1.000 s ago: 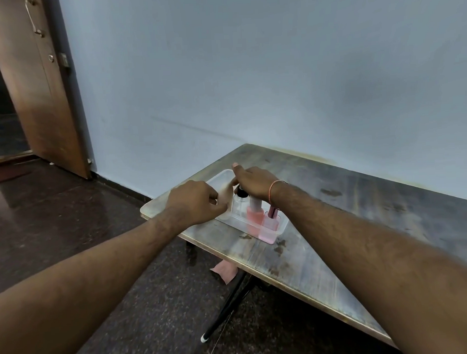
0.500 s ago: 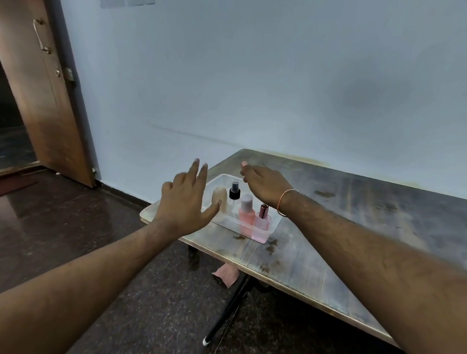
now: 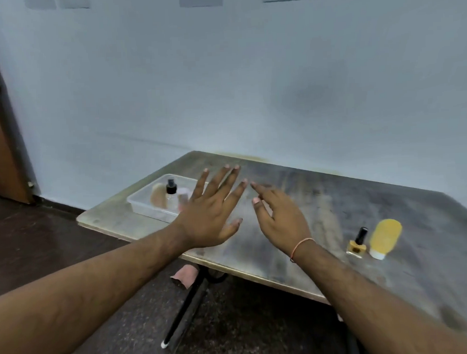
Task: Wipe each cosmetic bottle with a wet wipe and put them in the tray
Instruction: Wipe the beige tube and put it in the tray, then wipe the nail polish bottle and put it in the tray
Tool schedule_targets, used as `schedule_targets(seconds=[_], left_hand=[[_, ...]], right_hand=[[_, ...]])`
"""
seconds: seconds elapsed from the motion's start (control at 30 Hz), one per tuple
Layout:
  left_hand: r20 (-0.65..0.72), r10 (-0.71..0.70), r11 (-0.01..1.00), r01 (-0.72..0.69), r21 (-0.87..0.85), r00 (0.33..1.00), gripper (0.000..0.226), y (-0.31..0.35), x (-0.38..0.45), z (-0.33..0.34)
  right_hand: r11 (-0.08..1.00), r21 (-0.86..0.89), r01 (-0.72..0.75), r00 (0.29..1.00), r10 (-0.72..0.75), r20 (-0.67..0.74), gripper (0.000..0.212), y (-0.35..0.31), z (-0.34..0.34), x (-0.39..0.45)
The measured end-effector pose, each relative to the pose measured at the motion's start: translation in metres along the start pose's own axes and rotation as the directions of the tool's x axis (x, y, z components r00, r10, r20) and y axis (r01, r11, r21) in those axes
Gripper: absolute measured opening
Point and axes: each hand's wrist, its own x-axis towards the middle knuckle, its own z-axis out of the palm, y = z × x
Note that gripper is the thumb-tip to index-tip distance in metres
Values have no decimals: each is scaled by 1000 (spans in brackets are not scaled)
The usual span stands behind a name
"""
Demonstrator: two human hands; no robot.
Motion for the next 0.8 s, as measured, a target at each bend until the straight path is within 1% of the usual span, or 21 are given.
schedule_targets(seconds=[0.07,0.1,0.17,0.3,0.33,0.4,0.47,0.53,0.57,0.63,0.7,0.73,0.77,0.8], left_hand=[[49,109,993,-106,-56,993,87,27,11,13],[84,144,986,-136,-95,986,86,38,15,21],[161,169,970,-136,-199,972,85,61,23,34],[338,141,936,-13,-353,931,79,98,39,44],[368,125,921,30,-387,921,76,104,43,46],[442,66,874,162,-457,895,72,114,47,52],[493,20,835,256,-487,870,70,119,50,60],[507,9,808,293,-512,862,67,122,53,66],[510,10,788,307,-534,860,63,123,54,68],[510,15,737,335,-587,860,48,126,56,71],[497,9,676,361,-642,867,37,131,59,76],[494,1,621,387,-682,869,36,133,60,77],[492,-5,527,420,-738,870,35,135,62,79],[493,0,400,452,-797,870,34,138,65,82]], right_hand=[[999,-44,-20,1000,21,8,49,21,-15,-25],[997,-63,-37,999,38,18,49,31,-19,-36],[990,-105,-94,994,100,47,49,53,-28,-57],[970,-151,-192,974,208,93,45,86,-42,-85],[964,-148,-220,965,237,112,46,92,-43,-88],[959,-113,-259,953,273,133,49,100,-45,-90],[961,-61,-270,950,276,147,48,105,-45,-87],[955,19,-297,939,289,189,44,113,-47,-83],[943,82,-322,931,300,210,42,117,-48,-82],[899,229,-373,918,322,232,41,127,-50,-82],[837,375,-399,916,340,215,42,135,-50,-83],[800,445,-403,915,349,201,44,137,-49,-84],[759,508,-407,913,364,187,43,136,-49,-84],[727,554,-405,910,378,170,42,136,-49,-84]])
